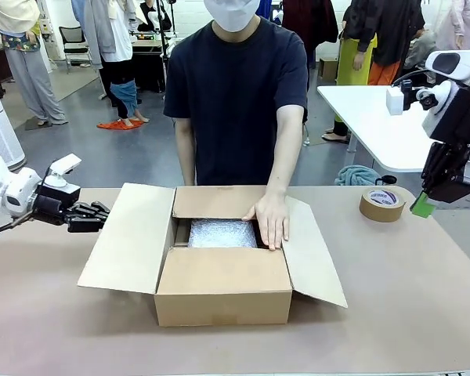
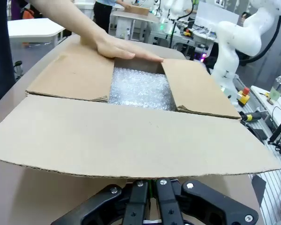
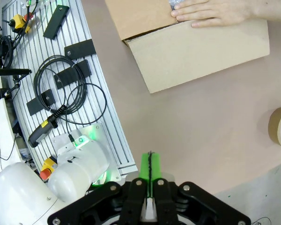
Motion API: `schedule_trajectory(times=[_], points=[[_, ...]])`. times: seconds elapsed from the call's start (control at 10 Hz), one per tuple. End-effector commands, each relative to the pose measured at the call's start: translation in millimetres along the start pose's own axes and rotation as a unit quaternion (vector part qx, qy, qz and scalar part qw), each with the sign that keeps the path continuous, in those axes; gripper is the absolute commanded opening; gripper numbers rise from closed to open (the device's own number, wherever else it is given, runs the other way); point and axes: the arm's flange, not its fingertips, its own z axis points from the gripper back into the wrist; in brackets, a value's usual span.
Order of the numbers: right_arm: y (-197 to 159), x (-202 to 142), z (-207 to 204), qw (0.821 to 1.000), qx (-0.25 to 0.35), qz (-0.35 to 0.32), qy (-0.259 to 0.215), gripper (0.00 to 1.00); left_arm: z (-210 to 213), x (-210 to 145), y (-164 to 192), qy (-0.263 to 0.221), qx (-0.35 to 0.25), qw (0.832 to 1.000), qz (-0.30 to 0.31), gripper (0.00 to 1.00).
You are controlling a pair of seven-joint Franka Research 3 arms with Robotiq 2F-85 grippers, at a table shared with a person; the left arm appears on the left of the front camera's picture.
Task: Wrap the clocks to prevent damage.
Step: Push the right (or left) flap of the Package Box to close it.
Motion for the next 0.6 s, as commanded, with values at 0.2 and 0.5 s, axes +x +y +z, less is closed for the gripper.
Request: schedule_trajectory(times=[0.2,0.5], points=[[1.4,-0.4,-2.1,1.0,0.008,0.006,-0.007,0.01,-12.0,38.3,-0.2,-0.037,-0.017,0.997,-0.067,0.0],[1.4,-0.4,-2.1,1.0,0.008,0.006,-0.007,0.01,-14.5,69.2,-12.0,-0.044,-0.021,0.993,-0.111,0.0]])
